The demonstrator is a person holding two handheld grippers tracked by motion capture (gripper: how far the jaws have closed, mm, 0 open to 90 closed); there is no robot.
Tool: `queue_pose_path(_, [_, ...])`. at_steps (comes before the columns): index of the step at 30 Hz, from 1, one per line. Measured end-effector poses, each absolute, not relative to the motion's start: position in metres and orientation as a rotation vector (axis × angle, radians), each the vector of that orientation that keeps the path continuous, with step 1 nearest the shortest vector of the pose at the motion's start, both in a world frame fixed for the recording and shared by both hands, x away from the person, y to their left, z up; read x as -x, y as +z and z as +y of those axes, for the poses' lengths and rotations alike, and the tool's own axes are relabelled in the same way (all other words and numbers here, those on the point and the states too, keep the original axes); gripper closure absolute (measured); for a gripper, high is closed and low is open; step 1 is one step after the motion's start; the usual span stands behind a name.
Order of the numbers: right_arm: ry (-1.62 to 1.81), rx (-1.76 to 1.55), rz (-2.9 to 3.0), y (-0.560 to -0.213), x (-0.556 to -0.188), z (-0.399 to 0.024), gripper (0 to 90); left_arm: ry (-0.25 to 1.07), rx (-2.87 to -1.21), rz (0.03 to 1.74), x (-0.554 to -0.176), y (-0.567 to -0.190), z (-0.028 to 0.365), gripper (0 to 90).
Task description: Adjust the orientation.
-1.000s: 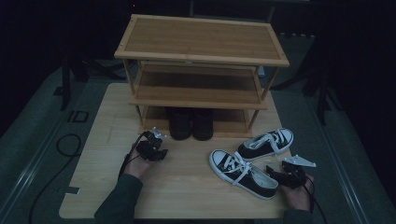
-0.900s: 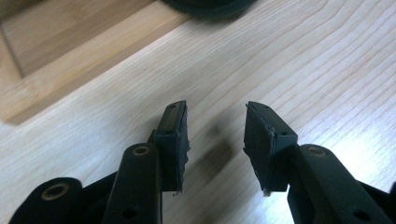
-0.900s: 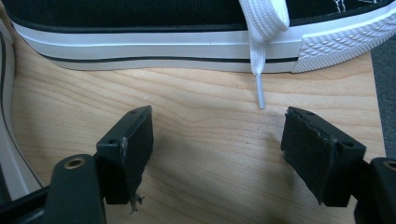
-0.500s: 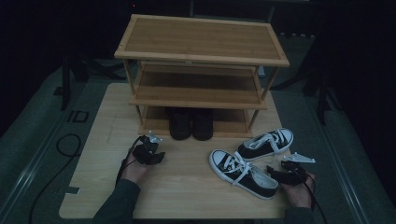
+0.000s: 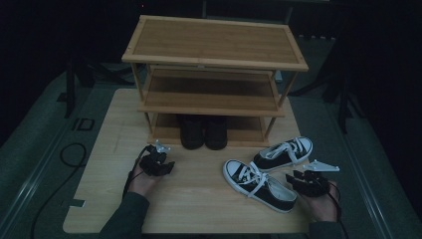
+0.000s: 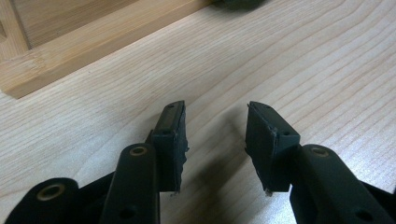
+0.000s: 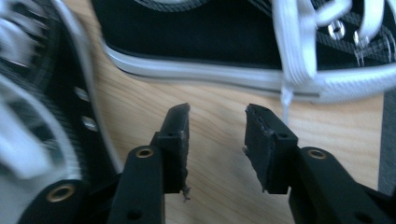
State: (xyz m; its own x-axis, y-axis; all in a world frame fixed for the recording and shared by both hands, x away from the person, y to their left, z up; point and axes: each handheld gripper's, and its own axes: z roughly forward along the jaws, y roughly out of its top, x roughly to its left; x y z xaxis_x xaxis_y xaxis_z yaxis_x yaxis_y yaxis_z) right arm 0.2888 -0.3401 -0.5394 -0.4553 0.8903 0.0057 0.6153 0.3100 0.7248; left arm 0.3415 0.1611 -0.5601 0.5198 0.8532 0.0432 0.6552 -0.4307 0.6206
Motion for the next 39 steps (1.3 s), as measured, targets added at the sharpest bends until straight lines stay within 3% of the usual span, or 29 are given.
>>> queue_pose_path(9, [0.975,-1.22,2.295,-0.523,-0.284,-0.327,51.5,0.475,-2.213,1.227,-0.337,-0.556,0.162,57.2])
queue_pose_path(19, [1.031,-1.094,2.361,-0.51,-0.275,-0.314,55.9,0.473,-2.223,1.233,-0.336,-0.559,0.163,56.4])
queue_pose_path(22, [1.017,-1.041,2.419,-0.51,-0.275,-0.307,68.1,0.473,-2.224,1.236,-0.336,-0.56,0.162,56.1])
queue_pose_path(24, [1.011,-1.034,2.432,-0.509,-0.276,-0.306,70.4,0.473,-2.225,1.237,-0.336,-0.561,0.163,56.1])
queue_pose_path(35, [0.943,-0.961,2.484,-0.511,-0.274,-0.298,67.5,0.467,-2.223,1.235,-0.336,-0.561,0.162,56.0])
queue_pose_path(39, [0.892,-0.951,2.527,-0.518,-0.288,-0.288,74.4,0.466,-2.226,1.23,-0.336,-0.561,0.162,56.0])
